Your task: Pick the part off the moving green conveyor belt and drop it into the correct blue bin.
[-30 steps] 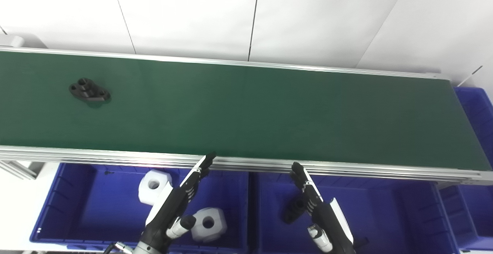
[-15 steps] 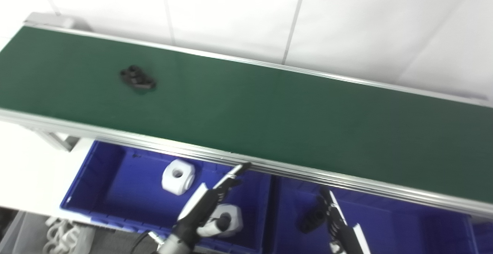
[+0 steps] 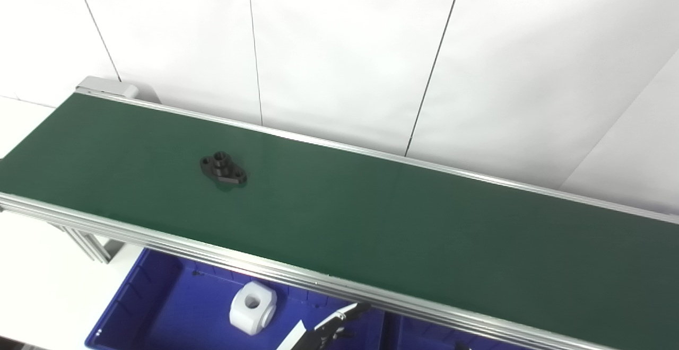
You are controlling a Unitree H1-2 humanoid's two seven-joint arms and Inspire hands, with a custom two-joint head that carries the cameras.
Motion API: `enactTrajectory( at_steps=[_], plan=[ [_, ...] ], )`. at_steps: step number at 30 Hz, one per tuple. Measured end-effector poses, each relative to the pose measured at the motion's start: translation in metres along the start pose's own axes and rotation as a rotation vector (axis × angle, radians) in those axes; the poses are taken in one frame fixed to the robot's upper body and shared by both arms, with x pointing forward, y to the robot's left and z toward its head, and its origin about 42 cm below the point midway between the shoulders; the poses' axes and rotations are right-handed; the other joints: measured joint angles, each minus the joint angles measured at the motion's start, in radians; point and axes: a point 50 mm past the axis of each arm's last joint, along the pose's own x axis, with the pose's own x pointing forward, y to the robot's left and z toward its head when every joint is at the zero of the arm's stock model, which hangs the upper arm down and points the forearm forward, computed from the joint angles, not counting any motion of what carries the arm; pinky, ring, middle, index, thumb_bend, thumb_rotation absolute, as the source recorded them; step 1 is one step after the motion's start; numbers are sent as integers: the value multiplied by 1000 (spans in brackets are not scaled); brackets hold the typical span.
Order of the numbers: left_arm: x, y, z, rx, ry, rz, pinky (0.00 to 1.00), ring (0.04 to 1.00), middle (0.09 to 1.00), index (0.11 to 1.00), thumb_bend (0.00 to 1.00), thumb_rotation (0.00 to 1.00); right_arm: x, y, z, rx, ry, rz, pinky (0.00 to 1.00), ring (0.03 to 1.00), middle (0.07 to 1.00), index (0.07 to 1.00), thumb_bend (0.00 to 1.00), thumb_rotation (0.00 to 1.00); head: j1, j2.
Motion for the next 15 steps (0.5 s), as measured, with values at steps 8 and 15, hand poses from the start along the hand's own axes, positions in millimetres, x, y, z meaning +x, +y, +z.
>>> enactTrajectory(
  at_steps=[8,15],
  plan=[
    [-1,1,-1,-10,2,5,817,927,935,885,963,908,5,2,1,6,-9,-2,1000,984,1000,1000,957,971,-9,2],
    [-1,1,-1,-9,0,8,827,932,940,894,952,912,4,1,1,9,-10,-2,1000,978,1000,1000,945,947,-3,20]
  ],
)
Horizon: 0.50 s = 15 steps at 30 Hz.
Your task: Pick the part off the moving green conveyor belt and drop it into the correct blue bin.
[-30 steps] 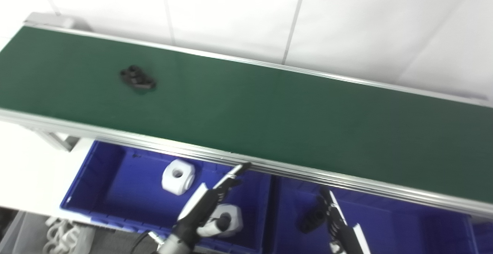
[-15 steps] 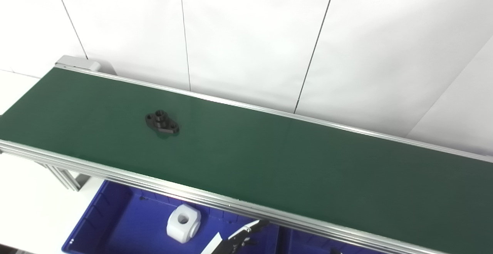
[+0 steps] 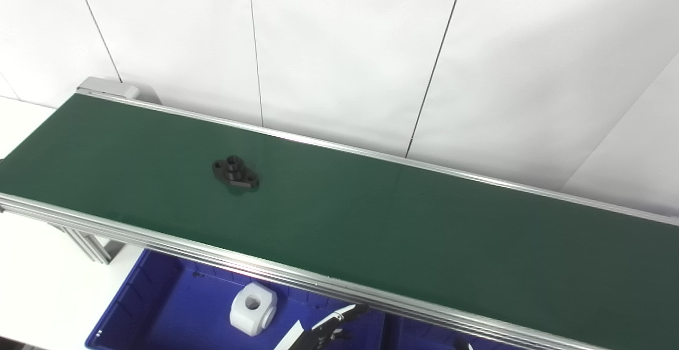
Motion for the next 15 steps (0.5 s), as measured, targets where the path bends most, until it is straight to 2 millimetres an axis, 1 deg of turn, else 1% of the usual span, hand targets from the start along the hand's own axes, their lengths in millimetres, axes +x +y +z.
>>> enactTrajectory(
  at_steps=[5,7,10,13,15],
  plan=[
    [0,-1,0,-1,-2,-4,837,938,943,896,957,909,0,-1,3,-3,-10,-2,1000,961,987,1000,936,944,0,6],
    [1,-1,1,-2,-3,-3,841,942,947,895,963,904,-1,-1,8,-14,-28,-3,999,955,980,1000,950,953,-3,12],
    [1,0,2,-4,-8,1,839,939,945,895,972,912,-4,0,22,-25,-72,1,1000,959,971,1000,981,951,-21,23],
    [2,0,2,-3,-9,3,843,941,946,898,978,917,-6,3,28,-37,-91,8,995,963,969,1000,985,960,-26,28],
    [2,1,2,-3,-9,6,861,949,952,902,982,911,-6,4,30,-45,-97,4,974,951,966,1000,965,954,-26,32]
  ],
)
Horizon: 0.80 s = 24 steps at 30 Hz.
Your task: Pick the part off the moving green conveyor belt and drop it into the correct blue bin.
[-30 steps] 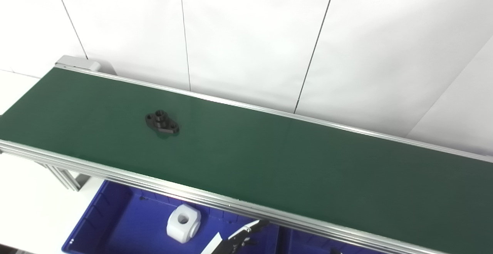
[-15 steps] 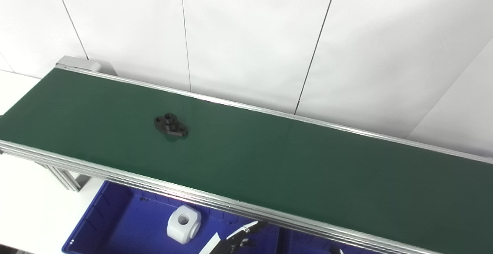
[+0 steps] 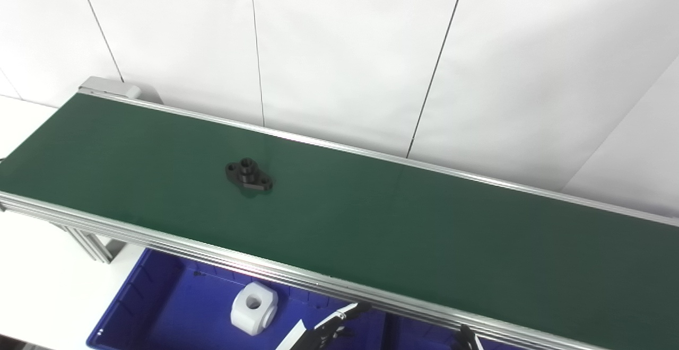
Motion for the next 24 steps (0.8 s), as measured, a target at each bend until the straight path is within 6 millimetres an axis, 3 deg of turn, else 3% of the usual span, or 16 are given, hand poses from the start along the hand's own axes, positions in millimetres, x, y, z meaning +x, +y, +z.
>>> enactTrajectory(
  at_steps=[4,11,18,21,24],
  plan=[
    [0,2,1,0,-3,6,874,954,954,905,999,903,2,-1,12,-17,-44,-13,957,953,969,1000,987,959,-23,20],
    [2,5,6,-2,-24,6,891,964,961,914,1000,890,8,-6,51,-69,-186,-44,965,955,961,1000,952,925,-41,29],
    [3,5,6,-9,-26,1,888,963,961,915,992,893,10,-13,85,-112,-311,-92,908,919,935,991,953,889,-46,37],
    [5,6,7,-8,-30,5,894,963,962,917,990,889,18,-18,98,-156,-370,-133,976,962,964,999,971,897,-58,40],
    [9,7,8,-5,-38,4,901,966,965,920,988,886,34,-28,107,-230,-426,-159,963,967,979,1000,991,922,-64,35]
  ],
)
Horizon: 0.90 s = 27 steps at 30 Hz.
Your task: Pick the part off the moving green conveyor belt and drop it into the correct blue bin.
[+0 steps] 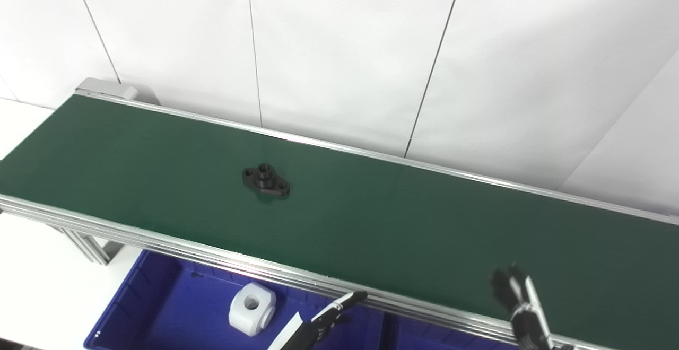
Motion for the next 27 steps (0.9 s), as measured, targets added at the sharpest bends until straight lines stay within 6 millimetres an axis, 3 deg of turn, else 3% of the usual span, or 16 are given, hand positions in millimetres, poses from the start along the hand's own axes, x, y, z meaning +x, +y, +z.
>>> enactTrajectory(
  at_steps=[5,7,14,18,23,27],
  plan=[
    [3,0,-2,-2,2,-4,893,965,965,916,1000,885,45,-11,0,-168,-93,-18,801,921,989,994,982,791,-3,-3],
    [3,-1,-3,-3,6,-3,894,963,965,917,998,891,62,-12,2,-224,-121,-16,779,920,988,993,985,722,-6,-5],
    [4,0,-3,7,8,-6,894,969,972,920,998,889,117,-7,2,-383,-115,31,781,925,993,993,956,713,-9,-5],
    [6,2,-3,10,4,-6,889,969,974,921,1000,887,148,3,11,-444,-105,47,740,911,992,1000,971,719,-9,-6],
    [9,2,-4,4,4,-7,905,975,973,915,1000,865,186,24,25,-523,-73,122,674,844,927,971,978,630,-9,-8],
    [11,2,-5,2,6,-9,903,975,973,917,1000,871,215,35,34,-623,-76,166,686,844,908,945,989,603,-11,-11]
  ],
)
